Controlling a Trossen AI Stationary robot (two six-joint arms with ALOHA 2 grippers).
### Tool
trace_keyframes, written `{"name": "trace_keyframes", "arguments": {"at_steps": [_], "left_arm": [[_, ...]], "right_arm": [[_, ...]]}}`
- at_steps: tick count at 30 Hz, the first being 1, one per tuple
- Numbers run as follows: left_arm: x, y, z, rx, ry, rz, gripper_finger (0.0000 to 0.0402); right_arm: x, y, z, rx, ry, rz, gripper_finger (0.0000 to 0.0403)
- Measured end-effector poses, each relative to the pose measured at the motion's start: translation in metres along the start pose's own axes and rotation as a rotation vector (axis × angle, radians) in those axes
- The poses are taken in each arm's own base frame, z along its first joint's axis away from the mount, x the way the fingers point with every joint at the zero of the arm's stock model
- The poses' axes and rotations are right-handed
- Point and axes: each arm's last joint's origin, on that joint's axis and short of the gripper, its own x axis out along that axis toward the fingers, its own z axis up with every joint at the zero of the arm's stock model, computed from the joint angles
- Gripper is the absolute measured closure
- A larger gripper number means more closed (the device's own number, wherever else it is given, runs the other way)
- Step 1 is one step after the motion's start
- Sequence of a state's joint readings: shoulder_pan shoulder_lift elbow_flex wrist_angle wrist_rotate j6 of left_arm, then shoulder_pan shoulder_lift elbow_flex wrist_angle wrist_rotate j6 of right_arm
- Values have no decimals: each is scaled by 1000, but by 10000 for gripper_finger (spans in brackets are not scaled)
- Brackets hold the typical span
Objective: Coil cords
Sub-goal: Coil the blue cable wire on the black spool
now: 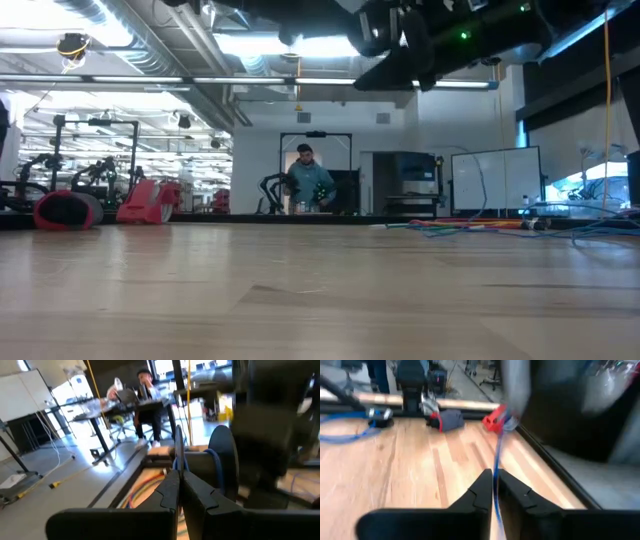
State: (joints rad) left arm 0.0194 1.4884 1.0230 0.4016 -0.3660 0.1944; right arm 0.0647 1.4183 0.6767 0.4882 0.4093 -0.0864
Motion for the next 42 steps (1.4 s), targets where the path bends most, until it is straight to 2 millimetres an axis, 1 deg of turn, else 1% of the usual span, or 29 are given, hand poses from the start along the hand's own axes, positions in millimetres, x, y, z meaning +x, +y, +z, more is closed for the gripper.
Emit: {"name": "trace_keyframes", "arguments": {"at_steps": [5, 9, 12, 15, 18, 22, 25, 27, 30, 33, 36, 42], "left_arm": [[0, 0, -2, 7, 16, -2, 396], [0, 0, -2, 7, 15, -2, 396], [0, 0, -2, 10, 21, -3, 396], [0, 0, -2, 10, 17, -2, 396], [0, 0, -2, 15, 17, -2, 396], [0, 0, -2, 18, 14, -1, 396], [0, 0, -2, 17, 13, -1, 396], [0, 0, -2, 19, 13, -1, 396], [0, 0, -2, 25, 14, -1, 396], [0, 0, -2, 31, 17, -1, 396], [1, 0, -2, 30, 18, -2, 396], [1, 0, -2, 30, 18, -2, 396]], "right_arm": [[-8, -4, 9, 10, -27, -11, 305], [-22, -10, 13, -13, 20, -6, 271], [-37, -17, 16, -37, 74, 3, 260], [-51, -22, 15, -38, 138, 56, 258], [-56, -21, 13, 13, 178, 147, 260], [-48, -13, 0, 72, 204, 255, 260], [-38, -8, -15, 90, 210, 226, 260], [-29, -4, -20, 96, 197, 215, 260], [-18, 2, -26, 106, 182, 257, 260], [-11, 7, -31, 109, 176, 273, 260], [-7, 7, -35, 104, 184, 243, 260], [-6, 6, -34, 106, 163, 188, 262]]}}
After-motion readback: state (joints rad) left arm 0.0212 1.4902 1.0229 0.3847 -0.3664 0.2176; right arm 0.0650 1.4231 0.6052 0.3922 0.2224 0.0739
